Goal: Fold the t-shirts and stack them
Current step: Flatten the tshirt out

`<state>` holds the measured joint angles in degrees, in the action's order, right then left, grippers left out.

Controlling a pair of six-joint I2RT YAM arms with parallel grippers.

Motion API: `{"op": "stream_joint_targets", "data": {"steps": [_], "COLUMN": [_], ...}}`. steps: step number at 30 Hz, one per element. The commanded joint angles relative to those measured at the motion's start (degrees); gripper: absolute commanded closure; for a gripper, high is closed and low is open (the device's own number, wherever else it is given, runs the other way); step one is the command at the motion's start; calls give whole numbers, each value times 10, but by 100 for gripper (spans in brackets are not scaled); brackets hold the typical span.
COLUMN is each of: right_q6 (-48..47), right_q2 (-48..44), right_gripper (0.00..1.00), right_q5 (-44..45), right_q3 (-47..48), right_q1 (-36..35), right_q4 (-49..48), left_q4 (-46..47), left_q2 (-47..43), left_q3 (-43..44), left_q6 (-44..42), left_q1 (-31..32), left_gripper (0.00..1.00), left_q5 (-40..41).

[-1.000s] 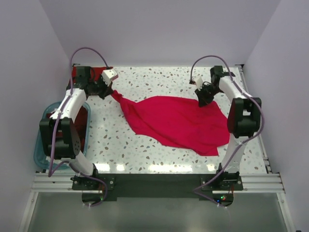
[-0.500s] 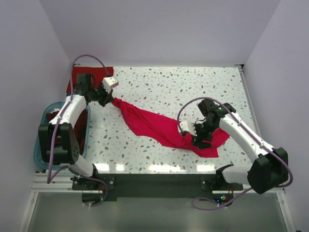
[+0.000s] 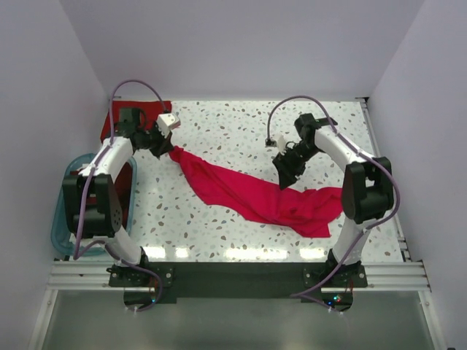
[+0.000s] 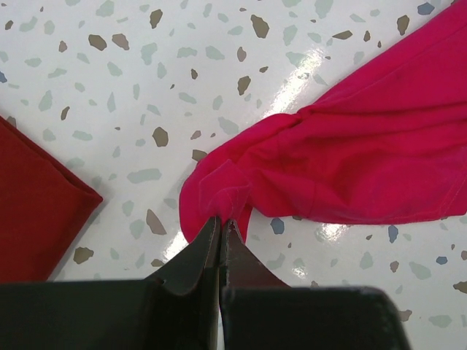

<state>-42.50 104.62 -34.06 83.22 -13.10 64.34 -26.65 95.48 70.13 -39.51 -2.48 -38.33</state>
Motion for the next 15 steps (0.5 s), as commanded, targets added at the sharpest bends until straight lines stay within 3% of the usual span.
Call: {"op": "stream_joint_targets", "data": {"steps": [1, 9, 15], "right_q6": [18, 22, 47], "right_q2": [19, 18, 23], "right_gripper": [42, 59, 62], "right_q5": [1, 49, 89], "right_q3": [35, 6, -31], "right_q1": [4, 26, 33], "right_q4": [24, 53, 38], "left_q4": [-7, -8, -6], "left_q2": [9, 12, 12], "left_q3": [32, 34, 33], "left_q6": [1, -9, -15], "left_q1": [3, 3, 4], "left_gripper": [100, 100, 100], "left_q5": [-21, -24, -23]}}
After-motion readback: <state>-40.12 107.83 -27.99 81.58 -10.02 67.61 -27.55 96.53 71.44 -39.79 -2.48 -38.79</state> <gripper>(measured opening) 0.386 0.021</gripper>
